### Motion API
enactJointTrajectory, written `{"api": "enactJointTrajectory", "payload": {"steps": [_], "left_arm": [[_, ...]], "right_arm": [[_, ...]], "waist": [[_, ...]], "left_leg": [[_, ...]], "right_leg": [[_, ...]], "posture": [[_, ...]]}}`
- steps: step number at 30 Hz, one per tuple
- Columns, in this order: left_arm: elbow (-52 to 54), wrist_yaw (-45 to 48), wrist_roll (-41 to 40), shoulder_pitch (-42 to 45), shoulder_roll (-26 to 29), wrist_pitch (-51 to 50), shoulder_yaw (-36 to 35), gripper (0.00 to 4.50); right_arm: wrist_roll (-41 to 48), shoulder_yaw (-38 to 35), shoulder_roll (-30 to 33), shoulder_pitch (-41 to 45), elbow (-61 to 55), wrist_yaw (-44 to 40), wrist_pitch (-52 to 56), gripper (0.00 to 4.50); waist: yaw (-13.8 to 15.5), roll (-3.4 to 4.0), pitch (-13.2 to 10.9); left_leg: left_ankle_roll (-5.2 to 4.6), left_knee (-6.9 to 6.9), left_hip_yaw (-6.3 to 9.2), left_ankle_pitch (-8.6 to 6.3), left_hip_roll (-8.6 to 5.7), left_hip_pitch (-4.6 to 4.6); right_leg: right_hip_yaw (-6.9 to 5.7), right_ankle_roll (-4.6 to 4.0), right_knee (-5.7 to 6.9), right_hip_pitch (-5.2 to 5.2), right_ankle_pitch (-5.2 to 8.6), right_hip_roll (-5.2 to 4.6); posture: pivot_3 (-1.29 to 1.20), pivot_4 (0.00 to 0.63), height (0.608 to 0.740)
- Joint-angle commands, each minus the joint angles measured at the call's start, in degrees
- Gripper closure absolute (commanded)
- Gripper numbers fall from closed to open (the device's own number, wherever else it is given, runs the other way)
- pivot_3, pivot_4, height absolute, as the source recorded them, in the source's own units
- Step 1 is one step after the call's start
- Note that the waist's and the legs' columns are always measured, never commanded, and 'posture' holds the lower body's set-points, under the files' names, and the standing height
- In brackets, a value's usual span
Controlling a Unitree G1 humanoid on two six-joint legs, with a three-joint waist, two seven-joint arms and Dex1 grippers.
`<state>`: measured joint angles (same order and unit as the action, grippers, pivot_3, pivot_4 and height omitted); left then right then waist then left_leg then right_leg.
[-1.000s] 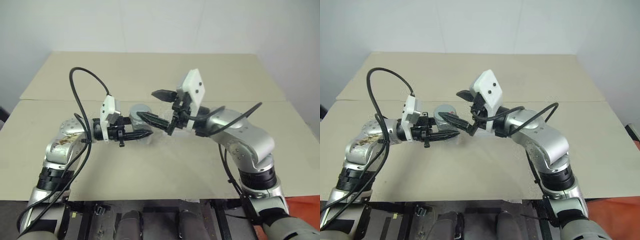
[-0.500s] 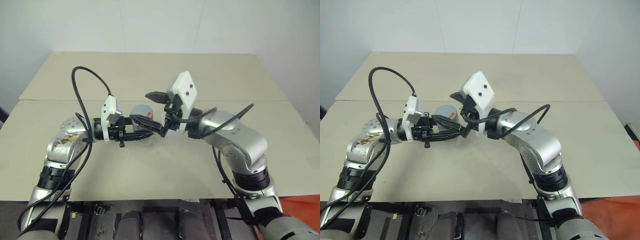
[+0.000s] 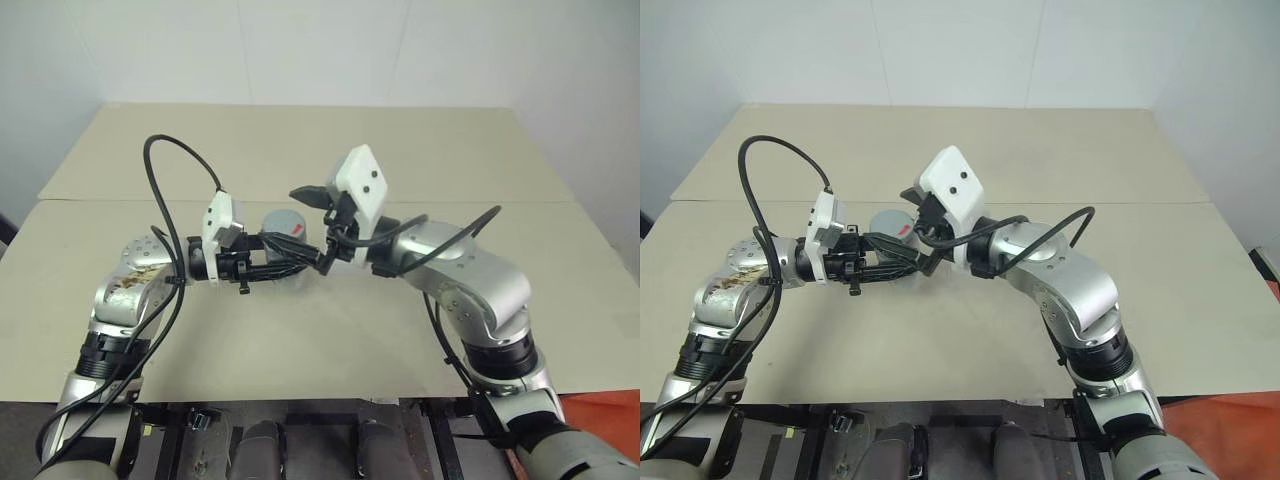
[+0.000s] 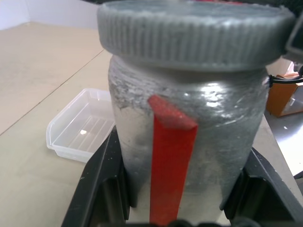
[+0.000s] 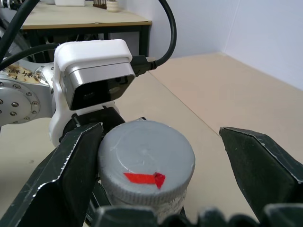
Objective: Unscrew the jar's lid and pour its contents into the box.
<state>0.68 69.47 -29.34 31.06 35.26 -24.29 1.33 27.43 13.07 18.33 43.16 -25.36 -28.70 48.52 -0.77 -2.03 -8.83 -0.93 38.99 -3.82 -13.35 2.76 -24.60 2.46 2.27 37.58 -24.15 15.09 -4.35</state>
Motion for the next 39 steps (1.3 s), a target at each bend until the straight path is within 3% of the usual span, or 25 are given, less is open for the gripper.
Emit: {"api": "enactJointTrajectory", "payload": {"steps": [1,22,39], "left_arm": [[2.73,0.77,-1.49,-0.15,0.98,-0.02,-1.44,2.52],[3.50,1.18,-2.19,-0.48,1.82,-0.74,-1.85,2.52],[4.89,1.75,-3.02,-0.81,2.06,-1.46,-1.47,2.52]], "right_arm": [[0.57,-3.45,1.72,-0.17,-1.82,-0.08,0.72,0.04],[4.77,-7.43,7.83,-3.36,-4.70,-1.59,1.47,0.04],[1.68,-6.65,5.93,-1.16,-0.31,0.21,-0.02,0.04]], "waist": [[0.00,0.00,0.00],[-0.02,0.00,0.00],[-0.02,0.00,0.00]], "left_leg": [[0.00,0.00,0.00,0.00,0.00,0.00],[0.00,0.00,0.01,0.00,0.00,0.00],[0.00,0.00,0.01,0.00,0.00,0.00]], "right_leg": [[0.00,0.00,0.00,0.00,0.00,0.00],[0.01,0.00,-0.03,0.01,0.00,0.00],[0.01,0.00,-0.02,0.01,0.00,0.00]], "posture": [[0.00,0.150,0.740],[0.00,0.150,0.740],[0.00,0.150,0.740]]}}
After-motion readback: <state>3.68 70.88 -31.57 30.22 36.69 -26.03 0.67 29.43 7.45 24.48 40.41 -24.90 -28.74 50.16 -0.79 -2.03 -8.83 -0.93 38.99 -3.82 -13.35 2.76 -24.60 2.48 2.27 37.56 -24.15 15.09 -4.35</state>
